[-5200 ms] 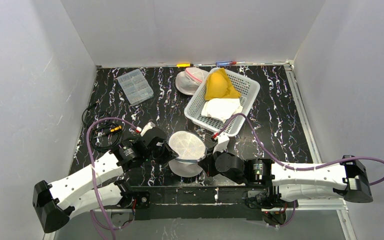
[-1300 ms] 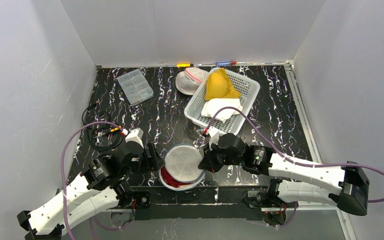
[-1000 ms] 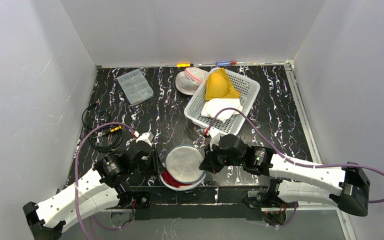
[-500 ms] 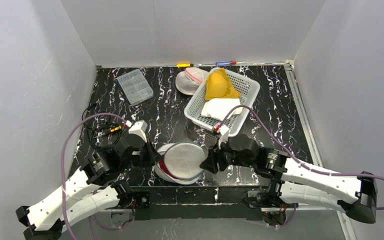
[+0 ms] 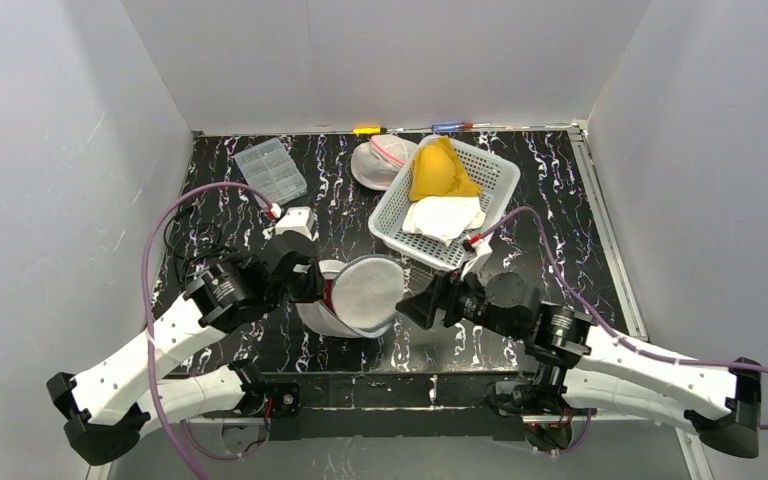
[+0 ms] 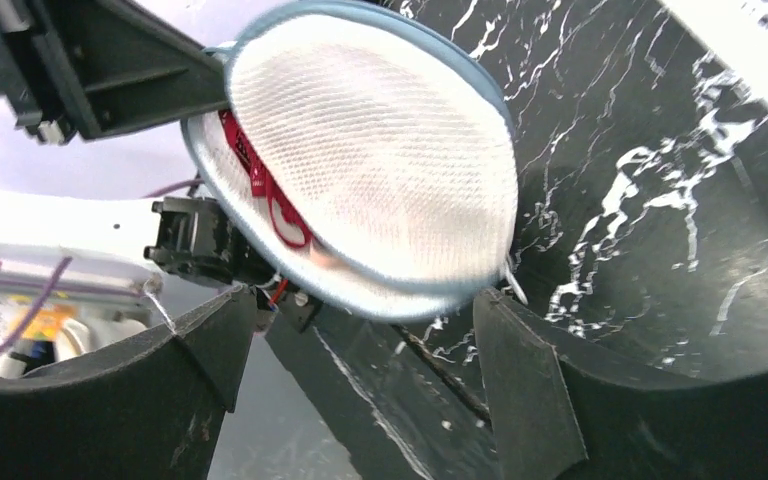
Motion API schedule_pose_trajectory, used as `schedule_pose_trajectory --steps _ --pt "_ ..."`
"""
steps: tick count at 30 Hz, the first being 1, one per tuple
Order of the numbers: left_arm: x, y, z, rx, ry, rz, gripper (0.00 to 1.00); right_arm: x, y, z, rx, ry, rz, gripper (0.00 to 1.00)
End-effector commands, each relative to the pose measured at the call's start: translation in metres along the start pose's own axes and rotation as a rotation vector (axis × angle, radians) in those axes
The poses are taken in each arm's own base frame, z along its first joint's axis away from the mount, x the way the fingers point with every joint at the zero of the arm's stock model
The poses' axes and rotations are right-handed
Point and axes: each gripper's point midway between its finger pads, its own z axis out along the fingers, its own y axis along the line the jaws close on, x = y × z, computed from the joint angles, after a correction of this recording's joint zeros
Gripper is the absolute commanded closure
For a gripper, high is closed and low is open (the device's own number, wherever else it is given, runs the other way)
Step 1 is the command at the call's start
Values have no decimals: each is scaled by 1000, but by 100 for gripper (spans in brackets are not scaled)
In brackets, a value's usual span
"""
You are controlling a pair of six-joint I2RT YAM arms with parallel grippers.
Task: Unzip the laundry bag and remove the bra
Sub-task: Unzip the laundry bag at the center of the board.
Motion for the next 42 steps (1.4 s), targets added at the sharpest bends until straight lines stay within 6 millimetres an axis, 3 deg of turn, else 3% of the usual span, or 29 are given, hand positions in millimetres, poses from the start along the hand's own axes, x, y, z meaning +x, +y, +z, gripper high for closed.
schedule_pose_trajectory --steps 1,8,13,17,22,30,36,42 --pt "-26 -9 -8 12 -81 -22 100 -9 16 21 -41 -60 236 14" --pt "-27 -23 1 26 -57 -90 100 -27 21 46 41 -91 217 9" --pt "-21 -12 10 -53 -42 -91 100 -37 26 48 76 -123 185 10" --pt "-13 0 23 -130 -33 -93 100 -31 20 53 104 -112 197 11" --pt "-1 -6 39 -143 10 -126 100 -31 19 66 137 -112 234 13" --pt "2 -14 44 -92 0 -149 100 -40 17 85 217 -126 220 14" --pt "5 -15 47 -82 5 -150 100 -31 14 103 267 -80 195 17" --pt "6 -16 48 -71 3 -155 100 -20 9 115 318 -23 179 27"
